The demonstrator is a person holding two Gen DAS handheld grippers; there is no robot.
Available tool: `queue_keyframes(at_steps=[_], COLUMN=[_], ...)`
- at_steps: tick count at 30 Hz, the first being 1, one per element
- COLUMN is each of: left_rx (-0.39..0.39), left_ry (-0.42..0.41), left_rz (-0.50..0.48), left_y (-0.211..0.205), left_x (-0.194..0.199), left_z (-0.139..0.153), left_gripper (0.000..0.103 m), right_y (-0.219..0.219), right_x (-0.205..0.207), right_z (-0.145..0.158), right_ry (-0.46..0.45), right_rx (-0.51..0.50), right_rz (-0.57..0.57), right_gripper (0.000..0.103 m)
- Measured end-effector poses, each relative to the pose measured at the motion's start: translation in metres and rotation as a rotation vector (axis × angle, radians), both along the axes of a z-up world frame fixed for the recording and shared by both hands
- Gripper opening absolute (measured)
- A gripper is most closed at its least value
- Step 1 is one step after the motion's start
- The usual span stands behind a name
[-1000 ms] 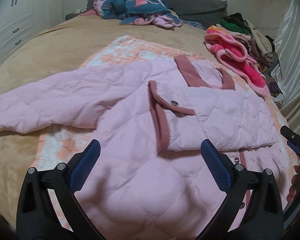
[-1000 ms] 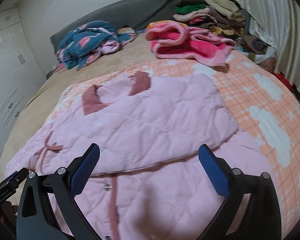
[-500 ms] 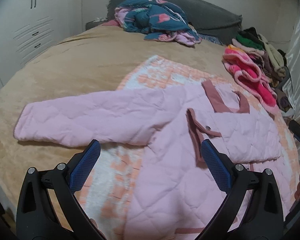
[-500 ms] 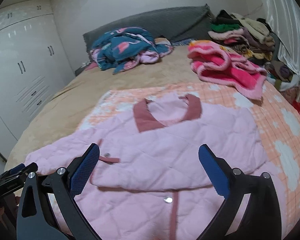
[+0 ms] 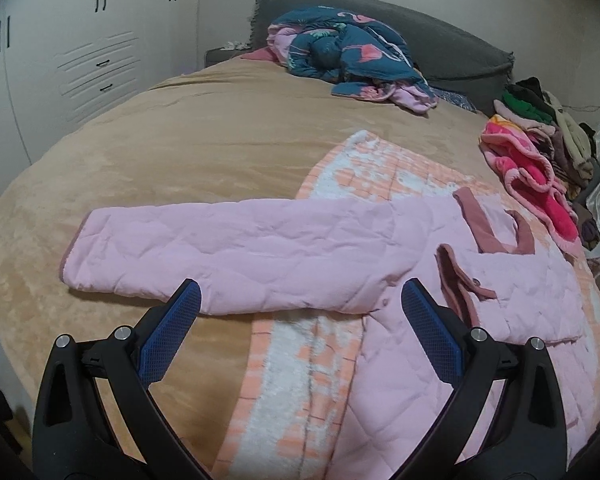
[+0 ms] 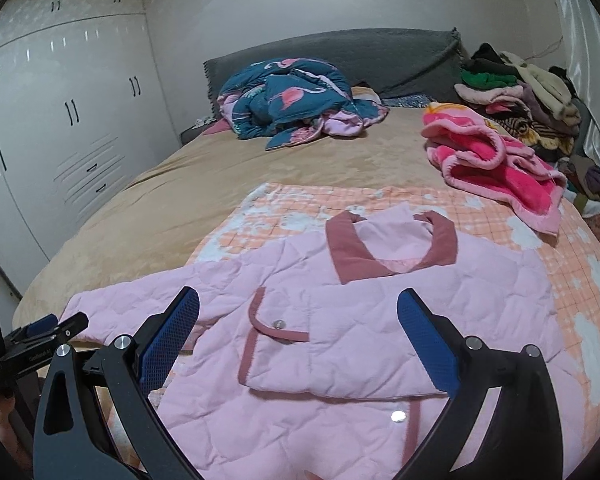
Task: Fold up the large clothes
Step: 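Reach the left tool to the other sleeve cuff and grasp it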
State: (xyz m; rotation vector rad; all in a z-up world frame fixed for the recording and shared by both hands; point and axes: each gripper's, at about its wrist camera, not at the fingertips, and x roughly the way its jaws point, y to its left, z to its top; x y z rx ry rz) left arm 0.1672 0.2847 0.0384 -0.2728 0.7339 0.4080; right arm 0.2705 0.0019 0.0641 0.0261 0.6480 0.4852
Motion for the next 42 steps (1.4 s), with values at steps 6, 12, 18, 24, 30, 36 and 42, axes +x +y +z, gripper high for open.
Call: queue_keyframes(at_steps=[6,12,18,24,30,36,42], left_rx=[-0.010,-0.043,-0.072,-0.118,-0.180,-0.304,-0.345], left_ry=[0.002,0.025,0.062,0.085,0.099,0.111,0.105], left_rz=[0.027,0.088,0.169,0.253,0.333,0.405,0.445], left_y=[0.021,0.050,0.081,0.109,0.138,0.162,0.177], left_x=[-0.004,-0.009,-0.013,-0.021,-0.033,-0.041,-0.048], left_z=[-0.004,-0.019,-0.036,-0.051,-0.067,-0.093,-0.105], left_gripper=[0.094,0.094,0.094,0.094,0.094,0.094,0.094], right_y=[0.030,0.063,0.104,0.144,0.176,0.202,0.225], right_x=[-0.005,-0.012,-0.018,-0.023,-0.029,-0.033,-0.034], right_z=[-0.008,-0.014,-0.023,-0.036,-0.050,-0.068,-0.082], right_ry=[-0.007,-0.019,-0.020,-0.018,0.000,0.020,0.024], right_rx=[-0.011,-0.018,-0.060,-0.100,-0.133,-0.170,-0.226], right_rz=[0.042,0.114,0.189,0.258,0.314,0.362,0.401], right_gripper=[0.099,0.099,0.099,0.099,0.099,0.099,0.099])
